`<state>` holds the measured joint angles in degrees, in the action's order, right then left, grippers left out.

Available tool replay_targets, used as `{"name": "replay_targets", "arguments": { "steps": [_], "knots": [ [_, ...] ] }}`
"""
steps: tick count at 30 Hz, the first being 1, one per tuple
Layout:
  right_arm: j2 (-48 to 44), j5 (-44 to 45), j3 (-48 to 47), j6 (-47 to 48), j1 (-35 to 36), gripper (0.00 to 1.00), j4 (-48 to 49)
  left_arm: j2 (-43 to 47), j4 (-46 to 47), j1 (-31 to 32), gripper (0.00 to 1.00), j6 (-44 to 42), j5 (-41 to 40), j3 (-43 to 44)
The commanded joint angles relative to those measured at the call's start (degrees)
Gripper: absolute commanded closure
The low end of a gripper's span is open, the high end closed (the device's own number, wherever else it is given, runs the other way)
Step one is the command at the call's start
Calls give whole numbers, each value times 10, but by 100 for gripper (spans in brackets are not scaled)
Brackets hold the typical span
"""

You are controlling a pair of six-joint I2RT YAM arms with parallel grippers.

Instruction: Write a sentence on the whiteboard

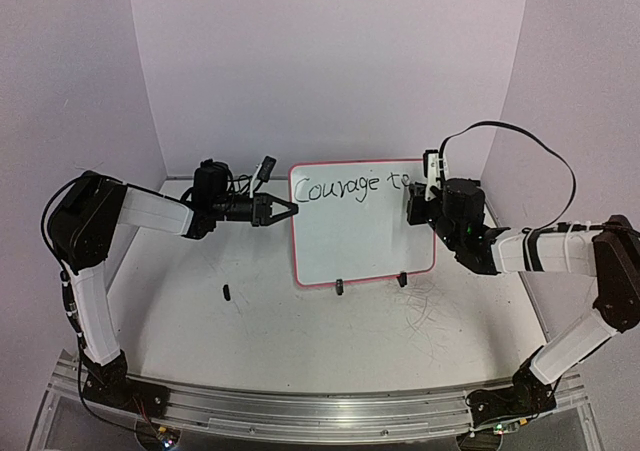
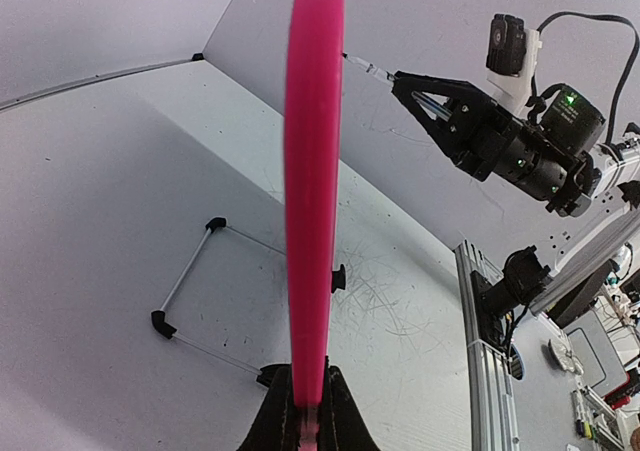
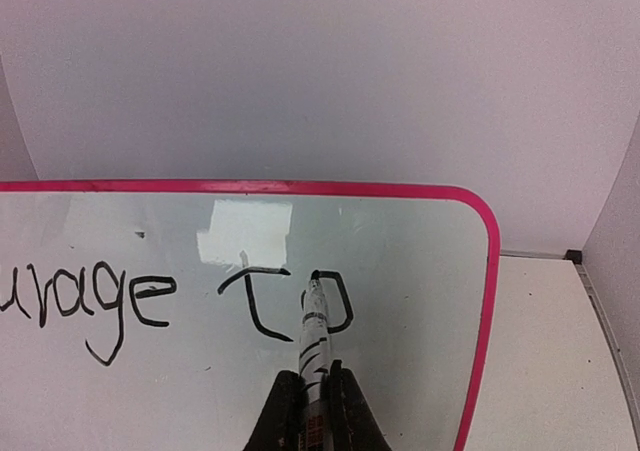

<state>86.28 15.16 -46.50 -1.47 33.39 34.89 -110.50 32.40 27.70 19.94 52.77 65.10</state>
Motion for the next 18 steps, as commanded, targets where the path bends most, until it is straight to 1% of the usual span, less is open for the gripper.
{"name": "replay_targets", "arguments": {
  "steps": [1, 18],
  "knots": [
    [-5, -17, 7, -11, -3, 100, -10, 33, -3, 10, 100, -13, 26, 6],
    [-19, -10, 21, -15, -1, 100, -22, 34, -2, 10, 100, -13, 26, 6]
  ]
}}
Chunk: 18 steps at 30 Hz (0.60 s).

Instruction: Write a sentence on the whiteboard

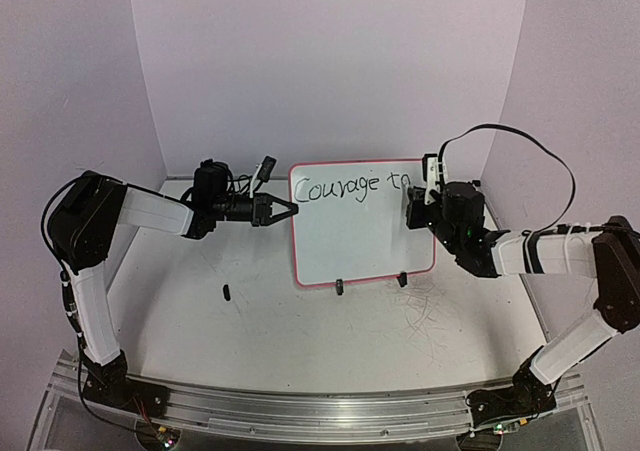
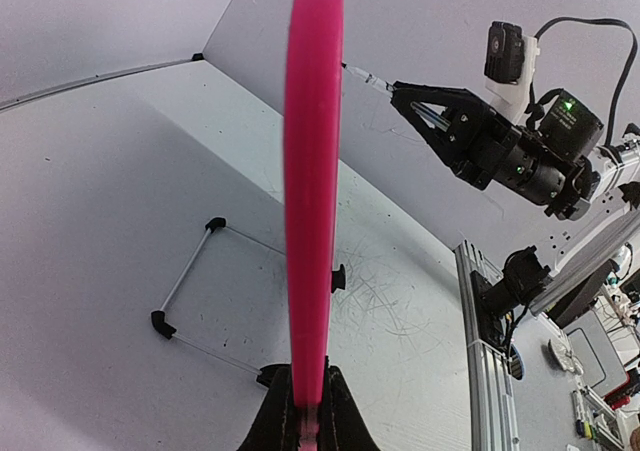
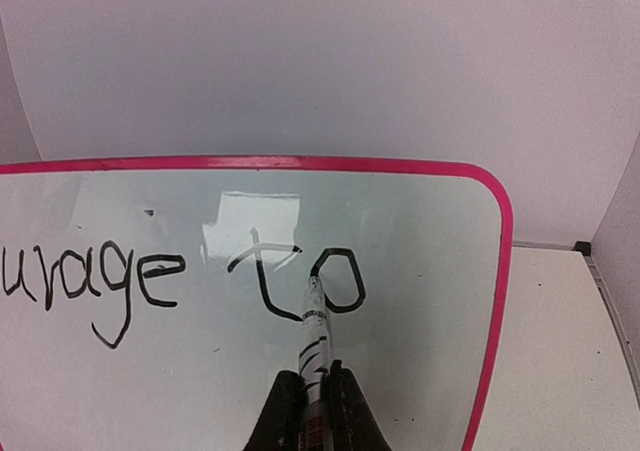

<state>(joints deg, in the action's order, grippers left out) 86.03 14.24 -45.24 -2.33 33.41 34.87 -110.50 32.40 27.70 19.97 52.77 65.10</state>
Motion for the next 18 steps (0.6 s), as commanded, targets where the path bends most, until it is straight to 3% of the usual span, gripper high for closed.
{"name": "replay_targets", "arguments": {
  "steps": [1, 5, 8, 11, 18],
  "knots": [
    [-23, -1, 8, -6, 0, 100, -24, 34, -2, 10, 100, -13, 25, 5],
    [-106, -32, -1, 13, 7, 100, -53, 38, -3, 10, 100, -12, 15, -3],
    [-140, -112, -17, 39, 7, 100, -81, 44, -4, 11, 100, 0, -1, -6],
    [-136, -170, -15, 42, 14, 100, -88, 54, -5, 10, 100, 6, -7, -10],
    [-78, -181, -57, 75, 80, 100, -102, 67, -9, 14, 100, -5, -29, -38]
  ]
}}
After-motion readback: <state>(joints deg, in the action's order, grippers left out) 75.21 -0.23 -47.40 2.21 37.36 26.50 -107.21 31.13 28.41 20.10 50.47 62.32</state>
